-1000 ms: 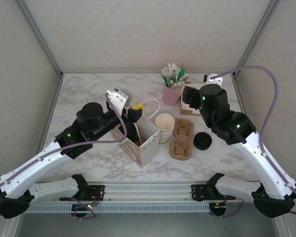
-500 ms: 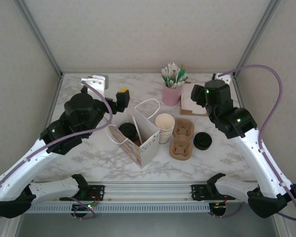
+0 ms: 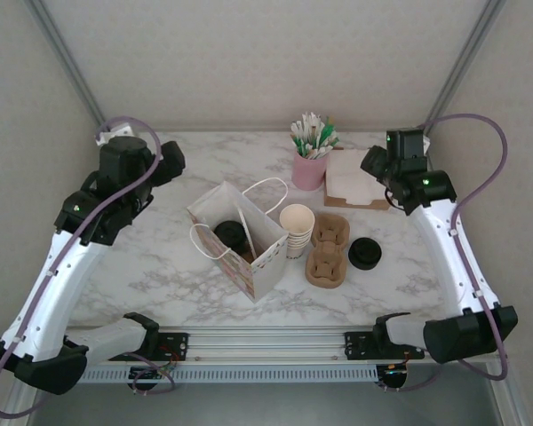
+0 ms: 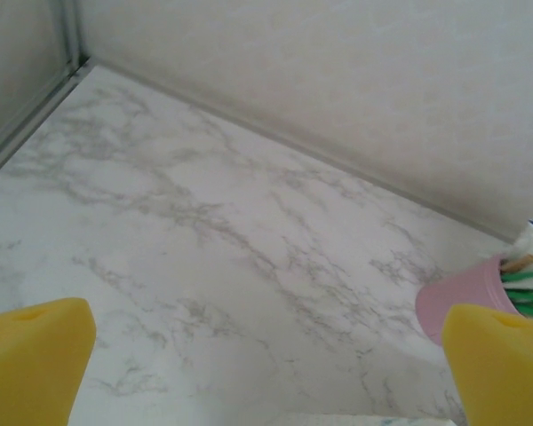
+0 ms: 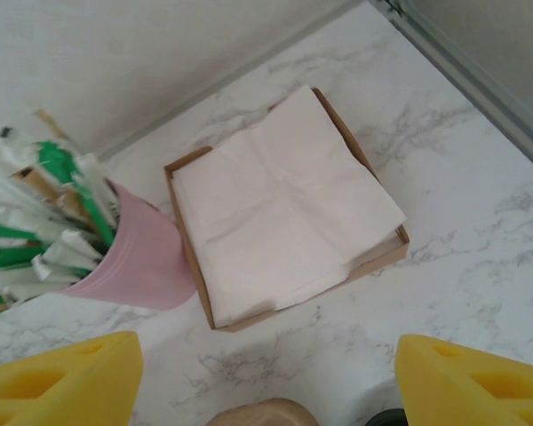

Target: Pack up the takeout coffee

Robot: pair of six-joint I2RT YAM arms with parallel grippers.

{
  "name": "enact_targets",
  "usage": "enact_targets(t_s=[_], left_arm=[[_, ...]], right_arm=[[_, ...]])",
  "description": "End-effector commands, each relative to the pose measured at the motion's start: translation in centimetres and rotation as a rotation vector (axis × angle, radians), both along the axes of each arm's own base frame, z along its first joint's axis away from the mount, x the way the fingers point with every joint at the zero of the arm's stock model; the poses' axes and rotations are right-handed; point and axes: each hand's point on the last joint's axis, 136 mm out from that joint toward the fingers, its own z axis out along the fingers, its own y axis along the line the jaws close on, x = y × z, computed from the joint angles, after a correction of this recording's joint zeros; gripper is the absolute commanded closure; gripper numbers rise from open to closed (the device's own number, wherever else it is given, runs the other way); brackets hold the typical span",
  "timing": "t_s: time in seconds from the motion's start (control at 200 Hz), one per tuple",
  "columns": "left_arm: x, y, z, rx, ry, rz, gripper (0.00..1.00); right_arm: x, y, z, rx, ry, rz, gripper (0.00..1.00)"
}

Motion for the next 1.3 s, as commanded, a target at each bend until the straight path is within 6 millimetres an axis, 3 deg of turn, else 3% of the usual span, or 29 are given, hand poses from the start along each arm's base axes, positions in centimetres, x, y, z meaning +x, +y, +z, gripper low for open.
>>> enact_targets(t_s=[0.0,0.225,0.526,0.621,0.721,1.016,1.296], left_arm=[[-0.7,1.7,-2.0,-0.103,0.086,0.058,0.0],[-0.5,2.6,-3.3,-0.095,0.099,0.084,0.0],[-0.1,1.8,-4.2,-0.099,0.135,0.04,0.0],[-0.6,1.8,-4.3,-0.101,0.135,0.034,0.0],[-1.2,2.1,-4.1,-0.108,0.12,0.043,0.0],[-2.5,2.5,-4.6,-0.111,0.139,0.06,0.0],[-1.9,1.8,-5.5,-0.141,0.171,0.046,0.0]], right_arm=[[1.1,-0.3,-1.9,0.091,0.043,-0.034,0.25],[3.9,-1.2,-5.5,0.154,0.122,-0.084,0.28],[8.2,0.8,-9.8,0.269,0.218,-0.054,0.37],[9.2,0.6,-11.2,0.268,0.245,-0.073,0.39],[10.3,-0.4,-12.6,0.241,0.273,-0.091,0.4],[11.7,-6.1,-15.3,0.161,0.327,-0.163,0.44],[13.7,-3.7,-17.0,0.07,0.423,0.04,0.47]])
